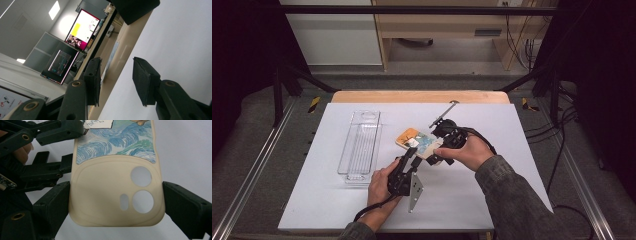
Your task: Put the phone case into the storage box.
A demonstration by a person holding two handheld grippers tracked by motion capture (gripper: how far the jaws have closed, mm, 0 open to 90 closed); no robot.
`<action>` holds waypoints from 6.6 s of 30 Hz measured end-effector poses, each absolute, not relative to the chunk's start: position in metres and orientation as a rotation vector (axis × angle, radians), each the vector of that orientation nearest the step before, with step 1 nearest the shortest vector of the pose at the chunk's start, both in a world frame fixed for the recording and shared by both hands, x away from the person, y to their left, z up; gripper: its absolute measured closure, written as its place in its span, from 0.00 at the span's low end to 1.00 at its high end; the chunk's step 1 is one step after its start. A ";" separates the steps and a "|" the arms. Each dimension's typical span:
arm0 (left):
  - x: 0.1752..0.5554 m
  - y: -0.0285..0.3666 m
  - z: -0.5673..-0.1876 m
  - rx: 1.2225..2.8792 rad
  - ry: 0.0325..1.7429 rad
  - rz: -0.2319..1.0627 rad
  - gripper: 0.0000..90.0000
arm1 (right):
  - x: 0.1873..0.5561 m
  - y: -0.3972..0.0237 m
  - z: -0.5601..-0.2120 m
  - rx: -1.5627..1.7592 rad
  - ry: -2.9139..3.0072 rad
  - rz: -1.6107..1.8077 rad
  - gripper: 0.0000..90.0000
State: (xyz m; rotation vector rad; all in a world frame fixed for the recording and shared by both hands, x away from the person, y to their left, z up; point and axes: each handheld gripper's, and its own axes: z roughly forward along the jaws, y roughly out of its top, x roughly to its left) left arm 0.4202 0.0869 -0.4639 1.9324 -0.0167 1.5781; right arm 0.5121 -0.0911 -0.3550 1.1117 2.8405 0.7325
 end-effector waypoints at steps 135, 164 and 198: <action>0.414 0.092 -0.458 1.920 -0.059 1.640 0.91 | 0.507 -0.115 -0.345 1.107 2.793 1.027 0.10; 0.415 0.096 -0.454 1.911 -0.023 1.633 0.91 | 0.495 -0.175 -0.341 1.108 2.511 1.197 0.09; 0.418 0.114 -0.415 1.817 0.133 1.496 0.91 | 0.454 -0.211 -0.408 1.126 2.005 1.338 0.12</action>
